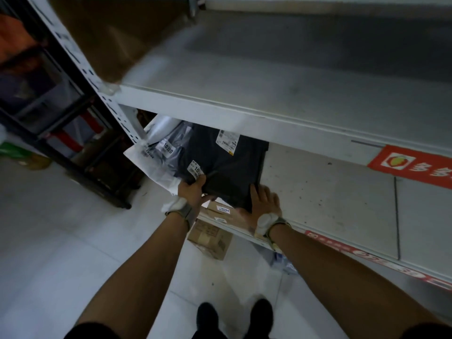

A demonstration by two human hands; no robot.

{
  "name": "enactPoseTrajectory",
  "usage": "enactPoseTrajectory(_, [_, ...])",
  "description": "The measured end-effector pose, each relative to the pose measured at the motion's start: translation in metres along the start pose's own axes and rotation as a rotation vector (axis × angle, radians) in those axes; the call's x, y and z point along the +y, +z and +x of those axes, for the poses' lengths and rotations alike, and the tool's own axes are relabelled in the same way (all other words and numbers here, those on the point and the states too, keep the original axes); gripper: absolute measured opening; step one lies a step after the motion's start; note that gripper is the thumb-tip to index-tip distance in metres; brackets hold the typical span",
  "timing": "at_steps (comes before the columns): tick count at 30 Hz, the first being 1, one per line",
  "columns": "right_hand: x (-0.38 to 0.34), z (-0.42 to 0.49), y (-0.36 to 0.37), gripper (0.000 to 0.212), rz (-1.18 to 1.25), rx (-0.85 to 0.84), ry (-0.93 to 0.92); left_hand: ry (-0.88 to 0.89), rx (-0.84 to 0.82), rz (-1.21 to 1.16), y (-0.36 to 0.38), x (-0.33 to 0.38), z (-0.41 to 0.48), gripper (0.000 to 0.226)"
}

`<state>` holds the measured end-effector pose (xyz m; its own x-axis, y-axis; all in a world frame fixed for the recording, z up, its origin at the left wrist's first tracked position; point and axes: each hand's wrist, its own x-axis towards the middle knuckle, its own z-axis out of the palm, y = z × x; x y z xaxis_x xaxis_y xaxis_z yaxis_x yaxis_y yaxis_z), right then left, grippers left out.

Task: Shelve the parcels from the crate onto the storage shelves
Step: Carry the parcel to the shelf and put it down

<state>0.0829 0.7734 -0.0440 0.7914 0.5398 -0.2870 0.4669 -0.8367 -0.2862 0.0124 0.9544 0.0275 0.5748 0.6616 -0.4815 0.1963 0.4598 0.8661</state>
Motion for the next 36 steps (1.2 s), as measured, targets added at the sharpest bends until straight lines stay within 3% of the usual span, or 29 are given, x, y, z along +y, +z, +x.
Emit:
enactPoseTrajectory(4, [-0.017,0.012,0.004,0.092,-0.016,-0.03,0.076,0.083,0.007,0.142,-0.014,0.019,0.021,0.03])
enactPoseTrajectory(8, [-0.035,0.028,0.003,0.095,0.028,-0.063,0.131,0.141,0.018,0.412,-0.033,0.029,0.065,0.08])
enactPoseTrajectory(13, [-0.026,0.037,-0.003,0.109,-0.032,-0.108,0.079,0.053,-0.003,0.408,-0.031,0.037,0.055,0.048])
enactPoseTrajectory(18, [-0.016,0.034,-0.004,0.117,-0.112,-0.145,0.031,-0.028,-0.06,0.505,-0.028,0.034,0.044,0.051])
enactPoseTrajectory(24, [-0.008,0.034,-0.003,0.117,-0.141,-0.117,-0.03,0.114,-0.171,0.906,-0.026,0.013,0.013,0.047])
enactPoseTrajectory(30, [0.015,0.004,-0.011,0.096,-0.101,-0.075,-0.118,0.311,-0.267,1.305,-0.009,-0.009,-0.016,0.014])
enactPoseTrajectory(36, [0.063,-0.048,-0.024,0.09,-0.142,-0.026,-0.094,0.555,-0.329,1.542,0.012,-0.029,-0.053,0.028])
